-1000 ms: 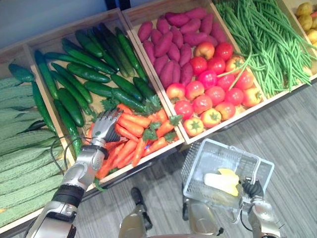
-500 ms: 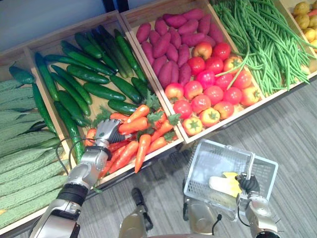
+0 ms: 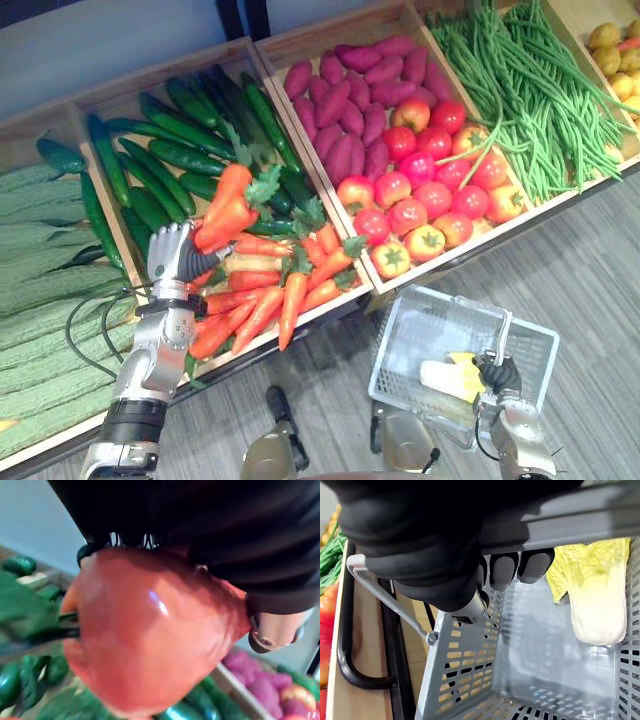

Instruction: Pick vegetable in the basket

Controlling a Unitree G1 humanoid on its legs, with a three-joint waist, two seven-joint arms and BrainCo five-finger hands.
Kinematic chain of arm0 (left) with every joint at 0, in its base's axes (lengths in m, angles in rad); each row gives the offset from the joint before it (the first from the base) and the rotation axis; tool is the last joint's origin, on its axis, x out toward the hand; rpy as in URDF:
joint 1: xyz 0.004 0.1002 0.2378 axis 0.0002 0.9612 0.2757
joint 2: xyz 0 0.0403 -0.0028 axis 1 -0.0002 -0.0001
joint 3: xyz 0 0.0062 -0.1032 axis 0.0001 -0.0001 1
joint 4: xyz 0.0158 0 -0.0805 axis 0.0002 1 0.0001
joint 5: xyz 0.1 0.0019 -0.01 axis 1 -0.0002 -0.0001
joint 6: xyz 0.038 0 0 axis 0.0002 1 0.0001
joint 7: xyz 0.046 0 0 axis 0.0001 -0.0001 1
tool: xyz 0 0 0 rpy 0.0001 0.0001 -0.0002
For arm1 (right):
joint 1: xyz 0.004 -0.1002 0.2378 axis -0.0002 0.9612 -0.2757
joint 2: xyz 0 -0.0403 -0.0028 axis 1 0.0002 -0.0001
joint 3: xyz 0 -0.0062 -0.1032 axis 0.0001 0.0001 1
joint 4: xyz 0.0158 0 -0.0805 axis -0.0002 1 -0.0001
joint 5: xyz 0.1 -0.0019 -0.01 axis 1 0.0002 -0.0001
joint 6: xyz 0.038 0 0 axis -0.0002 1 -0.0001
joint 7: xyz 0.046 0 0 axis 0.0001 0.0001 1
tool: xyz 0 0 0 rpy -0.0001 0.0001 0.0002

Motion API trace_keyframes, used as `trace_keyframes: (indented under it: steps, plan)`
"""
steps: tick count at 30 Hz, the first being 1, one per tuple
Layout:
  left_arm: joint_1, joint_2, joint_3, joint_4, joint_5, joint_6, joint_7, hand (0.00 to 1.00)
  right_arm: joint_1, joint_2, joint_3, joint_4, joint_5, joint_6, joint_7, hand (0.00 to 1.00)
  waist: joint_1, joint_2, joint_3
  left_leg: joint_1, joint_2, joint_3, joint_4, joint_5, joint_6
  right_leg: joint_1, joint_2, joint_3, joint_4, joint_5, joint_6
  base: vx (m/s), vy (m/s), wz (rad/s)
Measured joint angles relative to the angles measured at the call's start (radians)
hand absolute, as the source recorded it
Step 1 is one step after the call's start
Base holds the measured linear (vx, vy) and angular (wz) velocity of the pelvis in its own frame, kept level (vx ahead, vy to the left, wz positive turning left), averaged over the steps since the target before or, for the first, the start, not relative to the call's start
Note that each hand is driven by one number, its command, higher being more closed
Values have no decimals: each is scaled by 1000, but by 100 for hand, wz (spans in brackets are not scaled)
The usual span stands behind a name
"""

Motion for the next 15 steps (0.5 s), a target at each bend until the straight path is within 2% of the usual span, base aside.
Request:
trace_keyframes:
  steps: [6,10,15]
  plan:
    - [84,-118,-25,-113,-102,-38,2,100,22,17,-27,-10,1,12,-6,100,0,10,-24,19,0,0,-3,-1,-1,19,2,12,-1,-2,3,17,2,0]
    - [149,-178,-113,-161,-211,-79,-7,100,57,25,-34,-51,1,24,-14,100,0,34,-58,37,2,1,-4,-2,-2,34,4,20,0,-5,7,0,0,0]
    - [221,-225,-202,-190,-252,-103,-35,100,106,41,-33,-157,2,37,-18,100,1,44,-79,75,13,40,-4,-13,-15,48,17,62,3,-15,20,-22,-1,-23]
